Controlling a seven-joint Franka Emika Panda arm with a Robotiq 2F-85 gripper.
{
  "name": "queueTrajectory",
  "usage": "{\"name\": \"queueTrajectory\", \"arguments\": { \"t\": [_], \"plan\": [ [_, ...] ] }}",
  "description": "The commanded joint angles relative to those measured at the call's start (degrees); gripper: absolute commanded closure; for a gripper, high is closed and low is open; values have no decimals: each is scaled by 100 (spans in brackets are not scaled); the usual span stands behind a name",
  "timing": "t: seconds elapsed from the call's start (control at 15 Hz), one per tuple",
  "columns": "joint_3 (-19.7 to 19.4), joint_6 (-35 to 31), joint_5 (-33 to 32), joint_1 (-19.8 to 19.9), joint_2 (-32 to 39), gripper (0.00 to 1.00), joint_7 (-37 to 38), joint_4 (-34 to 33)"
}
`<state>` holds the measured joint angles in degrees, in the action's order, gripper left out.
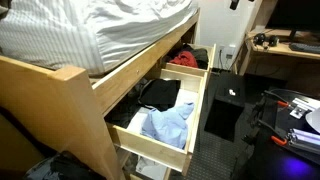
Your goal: Pick up the orange piece of clothing from the top right drawer and set it on the bed
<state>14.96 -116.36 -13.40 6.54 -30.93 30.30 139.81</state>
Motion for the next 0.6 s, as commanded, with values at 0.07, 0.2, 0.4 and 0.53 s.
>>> {"name": "queueTrajectory", "arguments": {
  "t": [0.07, 0.2, 0.4, 0.53],
  "plan": [
    [-107, 31, -64, -125, 20, 0, 50, -16],
    [-107, 31, -64, -125, 20, 0, 50, -16],
    [-107, 31, -64, -125, 20, 0, 50, -16],
    [32, -215, -347, 152, 71, 0, 679, 33]
  ]
}}
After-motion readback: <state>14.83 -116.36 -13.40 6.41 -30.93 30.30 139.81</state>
